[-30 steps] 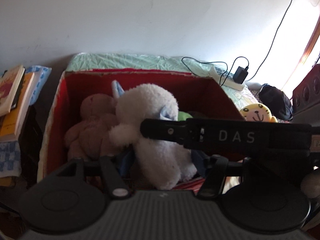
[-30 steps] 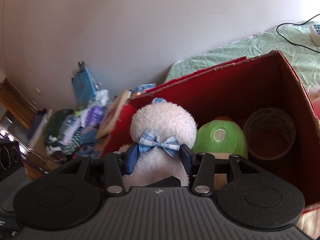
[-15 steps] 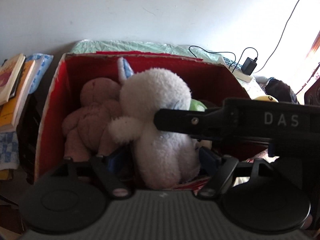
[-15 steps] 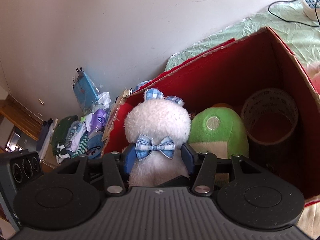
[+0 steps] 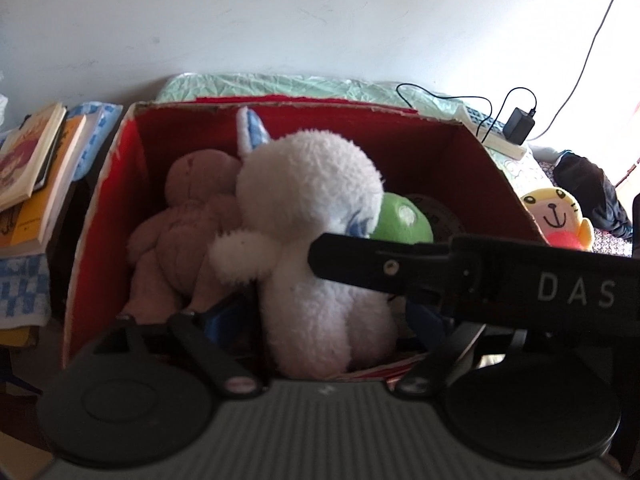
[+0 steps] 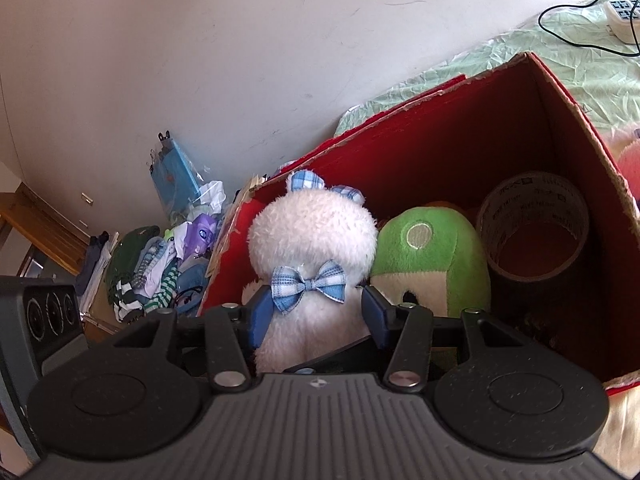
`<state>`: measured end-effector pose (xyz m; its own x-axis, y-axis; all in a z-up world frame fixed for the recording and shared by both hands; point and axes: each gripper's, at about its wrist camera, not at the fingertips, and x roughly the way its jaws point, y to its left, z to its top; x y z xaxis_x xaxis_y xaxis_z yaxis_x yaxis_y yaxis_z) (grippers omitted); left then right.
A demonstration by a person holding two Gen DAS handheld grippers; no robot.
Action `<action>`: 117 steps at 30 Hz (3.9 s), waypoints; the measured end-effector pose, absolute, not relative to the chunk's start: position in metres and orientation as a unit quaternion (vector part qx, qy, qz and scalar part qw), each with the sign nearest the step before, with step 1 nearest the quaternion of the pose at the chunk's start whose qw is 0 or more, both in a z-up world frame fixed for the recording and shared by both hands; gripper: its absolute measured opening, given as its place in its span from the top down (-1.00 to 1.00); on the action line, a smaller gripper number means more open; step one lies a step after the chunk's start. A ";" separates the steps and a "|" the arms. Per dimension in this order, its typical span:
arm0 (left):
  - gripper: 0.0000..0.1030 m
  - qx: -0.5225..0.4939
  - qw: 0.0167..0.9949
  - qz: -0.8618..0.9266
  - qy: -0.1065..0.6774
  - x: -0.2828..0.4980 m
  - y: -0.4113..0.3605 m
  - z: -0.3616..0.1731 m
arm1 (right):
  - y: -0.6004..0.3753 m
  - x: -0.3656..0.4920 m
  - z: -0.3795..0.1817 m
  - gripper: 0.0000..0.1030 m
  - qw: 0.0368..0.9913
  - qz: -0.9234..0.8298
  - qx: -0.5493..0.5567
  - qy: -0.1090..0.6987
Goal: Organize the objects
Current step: 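Lower the white bunny into the red box beside the green bean plush, then open the right gripper and lift it away from the bunny, then move the right gripper to the yellow tiger plush on the bed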
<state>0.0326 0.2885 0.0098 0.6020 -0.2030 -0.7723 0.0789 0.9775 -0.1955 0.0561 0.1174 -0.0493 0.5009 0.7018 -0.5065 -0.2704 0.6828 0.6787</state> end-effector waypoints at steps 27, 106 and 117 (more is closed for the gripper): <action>-0.85 -0.043 0.891 -0.024 0.451 0.037 0.269 0.013 | 0.108 0.047 -0.039 -0.05 0.839 0.279 0.268 0.382; -0.93 0.037 0.859 0.112 0.499 -0.027 0.215 0.009 | 0.056 -0.016 -0.049 -0.08 0.840 0.285 0.236 0.397; -0.93 0.053 0.851 0.106 0.512 -0.025 0.172 0.001 | 0.016 -0.013 -0.063 -0.09 0.829 0.277 0.248 0.418</action>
<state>-0.0247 0.1720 0.0006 0.4527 0.2354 -0.8600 -0.1270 0.9717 0.1991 -0.0132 0.0161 -0.0626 0.4977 0.6657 -0.5560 -0.2516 0.7243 0.6419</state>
